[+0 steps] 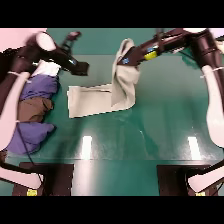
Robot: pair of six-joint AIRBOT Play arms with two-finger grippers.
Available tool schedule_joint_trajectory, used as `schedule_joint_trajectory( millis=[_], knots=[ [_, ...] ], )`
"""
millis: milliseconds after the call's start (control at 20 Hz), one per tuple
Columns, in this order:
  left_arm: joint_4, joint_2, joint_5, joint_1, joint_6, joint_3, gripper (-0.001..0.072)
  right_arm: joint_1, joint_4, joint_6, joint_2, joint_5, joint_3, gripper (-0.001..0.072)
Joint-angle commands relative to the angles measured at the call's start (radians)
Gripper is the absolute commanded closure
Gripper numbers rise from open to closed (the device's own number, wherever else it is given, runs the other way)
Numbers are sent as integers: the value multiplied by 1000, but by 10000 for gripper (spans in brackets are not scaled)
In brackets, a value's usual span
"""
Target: Fold the shirts.
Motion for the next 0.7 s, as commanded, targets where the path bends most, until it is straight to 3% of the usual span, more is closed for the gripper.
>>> schedule_joint_trajectory(
  millis=[0, 50, 100, 200, 250, 400, 650],
  knots=[
    [33, 124, -6, 112, 7, 0, 684, 167, 1, -65, -84, -210, 0, 698],
    [33, 146, -7, 138, 7, 0, 684, 230, 1, -102, -124, -297, 0, 686],
    [33, 168, -8, 164, 6, 0, 684, 282, 1, -135, -159, -382, 0, 577],
    [32, 194, -17, 205, 6, 0, 684, 369, -1, -169, -216, -526, 2, 235],
    [32, 200, -29, 222, 6, 1, 684, 391, -3, -194, -229, -540, 3, 176],
    [31, 203, -97, 255, 6, 0, 684, 370, -79, -206, -210, -465, 3, 183],
    [6, 203, -224, 256, 6, -14, 682, 174, -302, 2, -90, -234, -60, 201]
  ],
)
